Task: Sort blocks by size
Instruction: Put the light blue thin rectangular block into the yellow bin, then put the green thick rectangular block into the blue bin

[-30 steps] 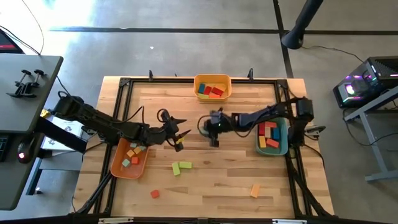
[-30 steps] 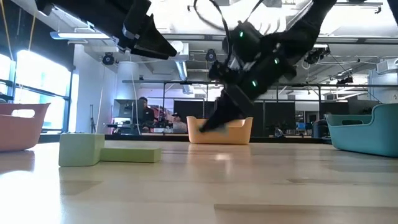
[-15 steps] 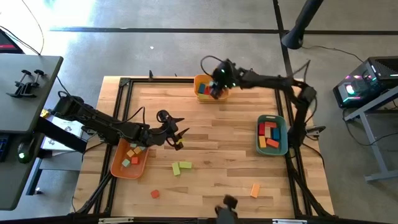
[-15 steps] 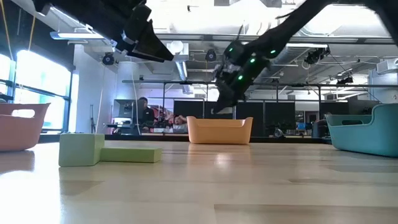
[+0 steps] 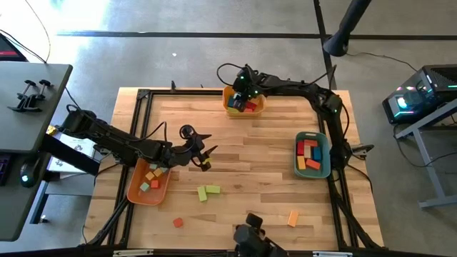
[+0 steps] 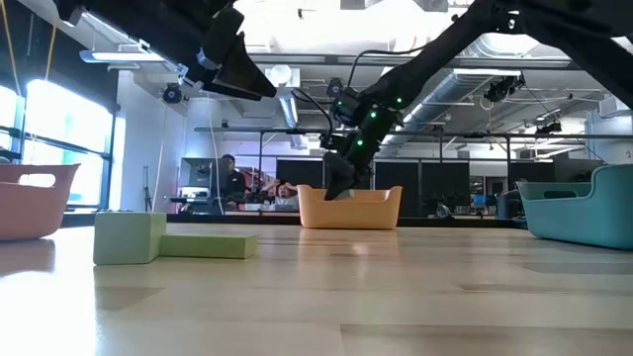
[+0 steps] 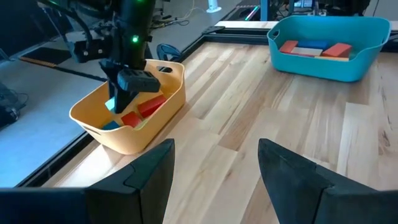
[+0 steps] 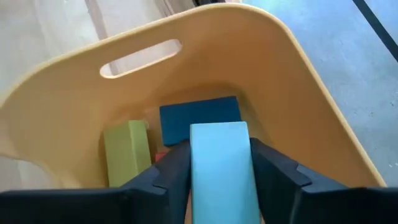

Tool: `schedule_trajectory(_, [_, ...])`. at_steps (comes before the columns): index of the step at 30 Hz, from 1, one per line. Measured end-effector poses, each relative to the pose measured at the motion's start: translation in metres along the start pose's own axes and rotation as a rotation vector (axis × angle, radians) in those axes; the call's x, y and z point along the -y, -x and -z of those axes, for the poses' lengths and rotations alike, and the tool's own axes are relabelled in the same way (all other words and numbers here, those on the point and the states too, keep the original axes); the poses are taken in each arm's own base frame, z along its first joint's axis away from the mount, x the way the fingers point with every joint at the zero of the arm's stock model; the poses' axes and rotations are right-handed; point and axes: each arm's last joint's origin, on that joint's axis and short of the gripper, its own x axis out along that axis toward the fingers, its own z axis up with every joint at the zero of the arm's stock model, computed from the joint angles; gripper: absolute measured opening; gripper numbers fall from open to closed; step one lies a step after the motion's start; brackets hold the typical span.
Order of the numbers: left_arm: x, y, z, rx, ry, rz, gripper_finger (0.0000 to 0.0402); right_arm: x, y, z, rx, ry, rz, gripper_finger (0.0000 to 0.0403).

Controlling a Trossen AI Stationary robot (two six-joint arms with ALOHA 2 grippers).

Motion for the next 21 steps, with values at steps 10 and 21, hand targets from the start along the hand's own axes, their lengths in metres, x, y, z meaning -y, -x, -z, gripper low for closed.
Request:
schedule_trajectory(10, [0.002,0.002,0.000,0.001,0.028,0.009,0.0218,-0.001,0.004,-0.001,-0.028,0.000,0.121,0.0194])
schedule_trajectory(21, [0.018,0.020,0.009,-0.024,0.011,0.065,0.0218,-0.057,0.095,0.006,0.167,0.133,0.111,0.0125])
